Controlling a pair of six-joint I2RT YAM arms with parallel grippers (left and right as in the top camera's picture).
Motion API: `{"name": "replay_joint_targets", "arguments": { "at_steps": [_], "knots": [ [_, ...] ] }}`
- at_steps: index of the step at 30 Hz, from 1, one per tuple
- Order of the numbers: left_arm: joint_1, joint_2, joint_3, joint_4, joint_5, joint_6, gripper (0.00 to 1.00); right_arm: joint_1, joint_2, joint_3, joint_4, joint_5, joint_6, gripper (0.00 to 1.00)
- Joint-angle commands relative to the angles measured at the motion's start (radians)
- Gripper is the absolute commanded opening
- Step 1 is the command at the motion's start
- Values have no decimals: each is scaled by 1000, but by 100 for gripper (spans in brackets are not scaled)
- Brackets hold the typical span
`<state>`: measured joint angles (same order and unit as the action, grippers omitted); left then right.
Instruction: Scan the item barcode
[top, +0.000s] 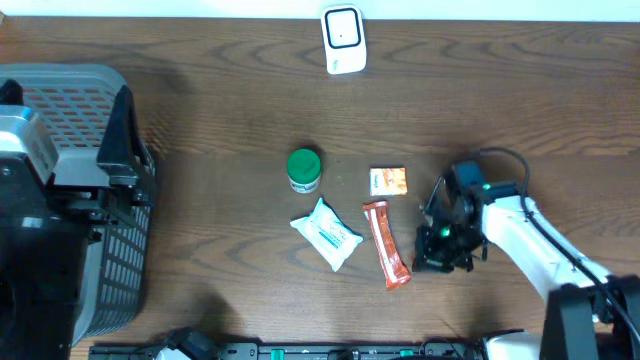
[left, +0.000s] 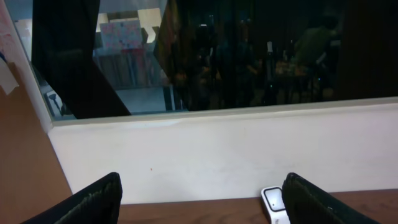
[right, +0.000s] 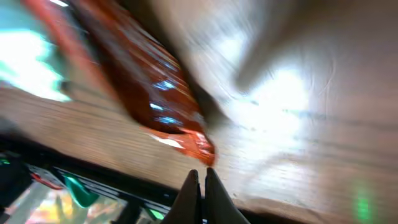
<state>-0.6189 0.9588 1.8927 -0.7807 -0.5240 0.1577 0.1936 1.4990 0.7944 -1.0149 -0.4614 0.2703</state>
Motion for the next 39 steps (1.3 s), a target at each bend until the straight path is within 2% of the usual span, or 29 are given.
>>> {"name": "replay_joint_targets", "arguments": {
  "at_steps": [1, 3, 12, 23, 30, 35, 39],
  "knots": [
    [0, -8, 2, 4, -12, 2, 82, -5, -60, 41, 48, -101, -32, 1],
    [0, -8, 2, 4, -12, 2, 82, -3, -66, 35, 115, -195, -43, 1],
    [0, -8, 2, 4, -12, 2, 82, 4, -16, -50, 349, -363, -1, 1],
    [0, -8, 2, 4, -12, 2, 82, 4, 42, -244, 527, -358, 120, 1],
    [0, -8, 1, 4, -12, 2, 82, 4, 42, -312, 558, -231, 257, 1],
    [0, -8, 1, 4, -12, 2, 82, 5, 42, -312, 579, -242, 252, 1],
    [0, -8, 1, 4, -12, 2, 82, 4, 41, -310, 688, -443, 179, 1]
  ]
}}
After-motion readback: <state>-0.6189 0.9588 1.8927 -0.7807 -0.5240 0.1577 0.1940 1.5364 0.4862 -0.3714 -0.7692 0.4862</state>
